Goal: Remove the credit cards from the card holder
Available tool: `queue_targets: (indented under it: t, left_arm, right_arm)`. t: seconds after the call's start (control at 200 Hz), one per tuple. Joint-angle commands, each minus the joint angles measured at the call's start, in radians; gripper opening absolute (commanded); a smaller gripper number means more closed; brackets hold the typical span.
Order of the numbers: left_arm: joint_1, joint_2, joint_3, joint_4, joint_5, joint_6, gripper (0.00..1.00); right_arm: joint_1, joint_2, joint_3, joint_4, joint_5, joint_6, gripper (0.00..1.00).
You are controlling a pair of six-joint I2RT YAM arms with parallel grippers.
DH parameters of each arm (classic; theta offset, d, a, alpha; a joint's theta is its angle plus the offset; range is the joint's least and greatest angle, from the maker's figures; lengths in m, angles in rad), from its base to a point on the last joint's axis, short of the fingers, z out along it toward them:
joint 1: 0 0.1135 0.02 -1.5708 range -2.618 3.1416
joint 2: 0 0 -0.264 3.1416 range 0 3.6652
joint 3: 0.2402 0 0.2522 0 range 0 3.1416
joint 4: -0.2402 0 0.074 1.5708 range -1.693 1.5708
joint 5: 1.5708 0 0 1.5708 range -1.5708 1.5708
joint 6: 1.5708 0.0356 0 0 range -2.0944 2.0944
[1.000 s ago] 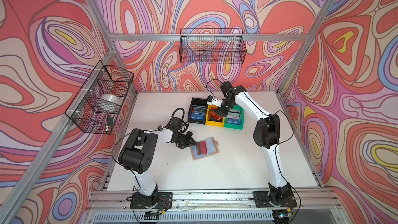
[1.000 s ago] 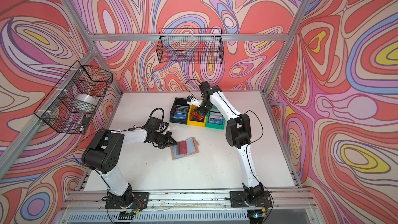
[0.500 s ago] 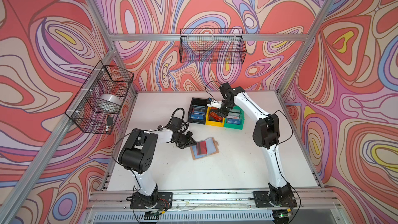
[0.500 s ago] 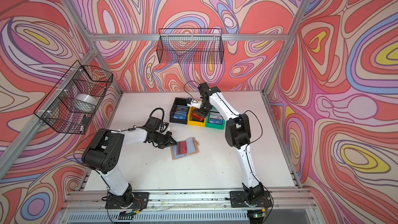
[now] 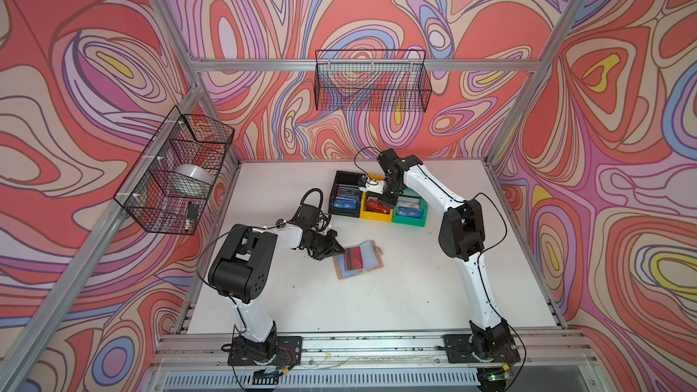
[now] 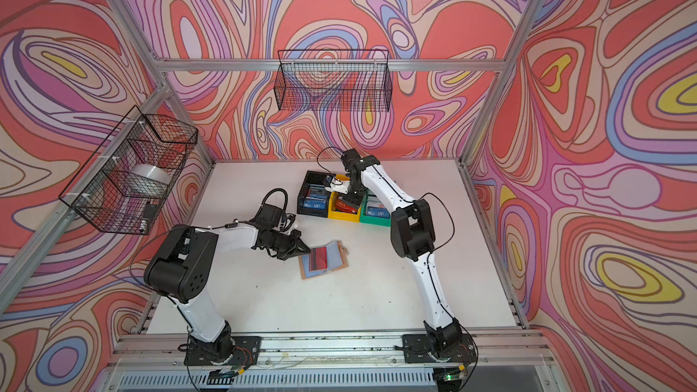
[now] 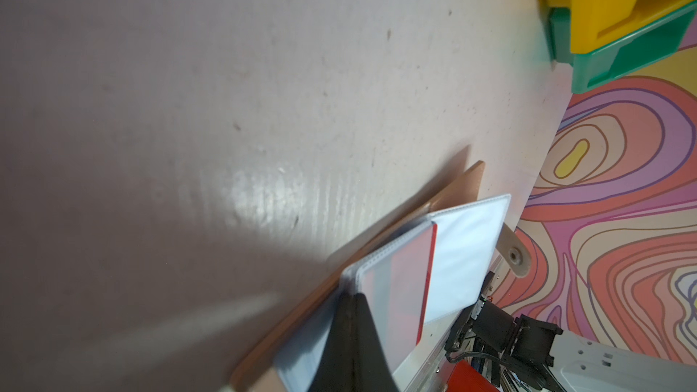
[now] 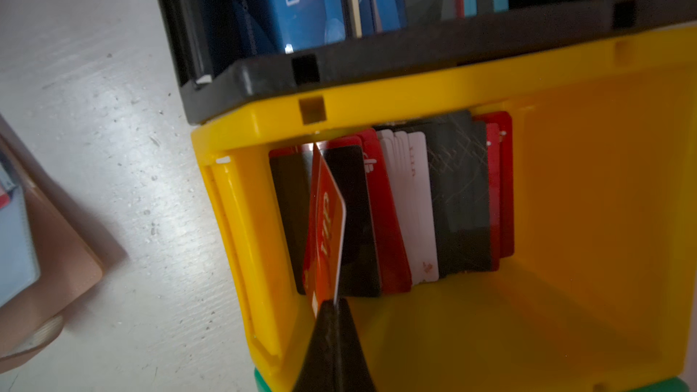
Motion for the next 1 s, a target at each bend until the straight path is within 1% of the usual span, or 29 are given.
queue_targets:
  t: [0.0,0.325,0.461,0.631,0.766,0.901,0.996]
  left_arm:
    - [-0.005,0.049,-0.001,-0.039,-0.059,0.015,0.0]
    - [-0.005,0.05,0.007,-0.048,-0.062,0.017,0.0]
    - [-0.006,0.048,0.005,-0.048,-0.064,0.017,0.0]
    - [-0.005,0.045,0.0,-0.045,-0.063,0.016,0.0]
    - [-0.006,0.04,-0.009,-0.039,-0.068,0.013,0.0]
    - [-0.005,0.033,-0.021,-0.03,-0.07,0.008,0.0]
    - [-0.005,0.033,-0.023,-0.028,-0.071,0.006,0.0]
  right_arm:
    - [0.003,0.032,0.01,0.008,0.052,-0.014,0.0]
    - [0.01,0.043,0.003,0.05,0.074,-0.009,0.0]
    - [0.01,0.037,0.008,0.068,0.085,0.014,0.0]
    - [0.012,-0.022,-0.072,0.163,0.094,0.016,0.0]
    - [0.011,-0.017,-0.068,0.138,0.073,0.008,0.0]
    - [0.018,-0.012,-0.091,0.151,0.092,0.002,0.0]
    - [0.021,-0.016,-0.097,0.169,0.093,0.012,0.11]
